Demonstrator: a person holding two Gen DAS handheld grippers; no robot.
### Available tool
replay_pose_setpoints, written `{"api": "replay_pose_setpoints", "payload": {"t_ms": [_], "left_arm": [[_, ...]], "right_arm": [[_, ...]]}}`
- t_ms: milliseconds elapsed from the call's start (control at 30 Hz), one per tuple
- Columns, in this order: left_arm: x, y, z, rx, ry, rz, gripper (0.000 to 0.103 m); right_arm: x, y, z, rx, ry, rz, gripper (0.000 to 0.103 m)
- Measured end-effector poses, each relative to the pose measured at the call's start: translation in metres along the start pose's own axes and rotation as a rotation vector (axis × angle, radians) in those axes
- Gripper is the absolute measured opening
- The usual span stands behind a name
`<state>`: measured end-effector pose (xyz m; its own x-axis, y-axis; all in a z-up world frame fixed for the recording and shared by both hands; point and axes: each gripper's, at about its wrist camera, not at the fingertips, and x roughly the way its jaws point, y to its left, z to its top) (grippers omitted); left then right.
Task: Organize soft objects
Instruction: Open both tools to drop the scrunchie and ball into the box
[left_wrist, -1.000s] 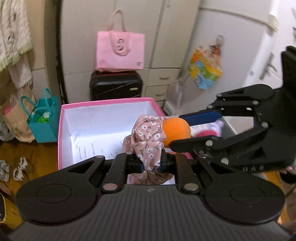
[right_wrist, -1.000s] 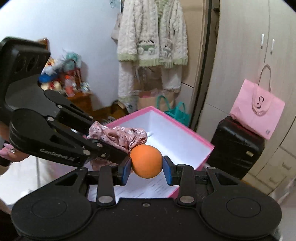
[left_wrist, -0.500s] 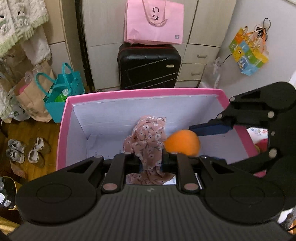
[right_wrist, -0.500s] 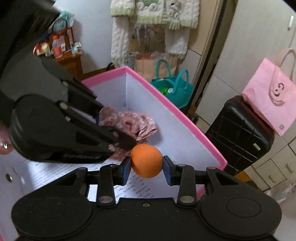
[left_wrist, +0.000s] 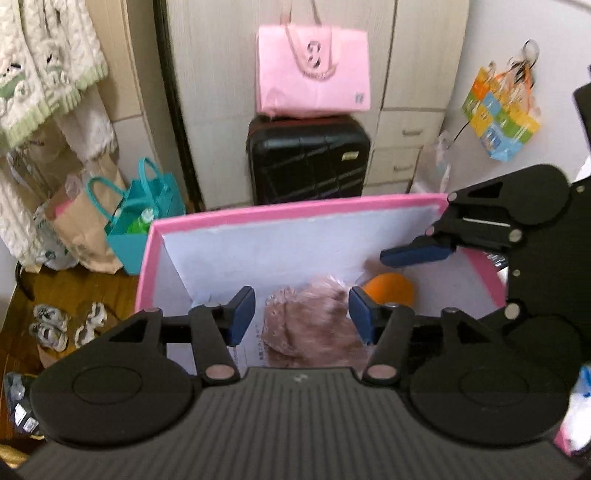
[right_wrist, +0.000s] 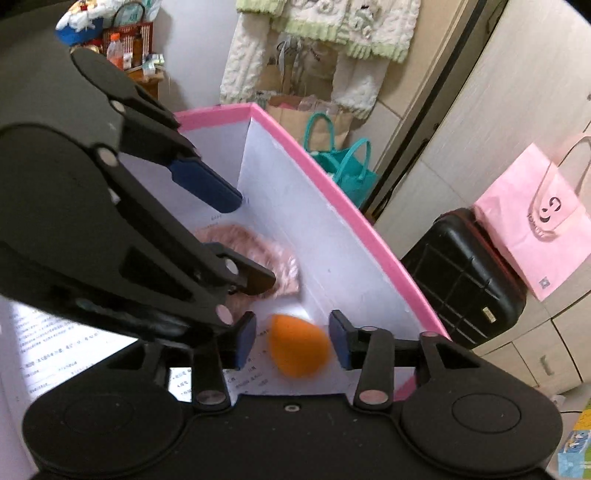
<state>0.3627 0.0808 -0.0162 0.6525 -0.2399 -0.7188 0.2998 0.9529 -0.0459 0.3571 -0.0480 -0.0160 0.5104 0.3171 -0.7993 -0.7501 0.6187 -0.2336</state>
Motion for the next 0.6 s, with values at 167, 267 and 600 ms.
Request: {"api": "replay_pose_setpoints", "payload": {"t_ms": [167,267,600], "left_arm": [[-0.038,-0.001,-0.004,0.021,-0.079,-0.006,0.058],[-0.057,-0.004,-0.010,0.049,-0.100,-0.007,0.058],[-0.116,-0.009,-0.038,0.066,-0.106,-0.067,0.065]], "right_arm": [[-0.033,0.000,0.000,0.020,-0.047,-0.016,0.066],[-0.056,-0.005,-0.004,0.091,-0.074,-0.009,0.066],[-0.140,-0.010,-0.038,0.280,-0.161,-0.014,0.066]]}}
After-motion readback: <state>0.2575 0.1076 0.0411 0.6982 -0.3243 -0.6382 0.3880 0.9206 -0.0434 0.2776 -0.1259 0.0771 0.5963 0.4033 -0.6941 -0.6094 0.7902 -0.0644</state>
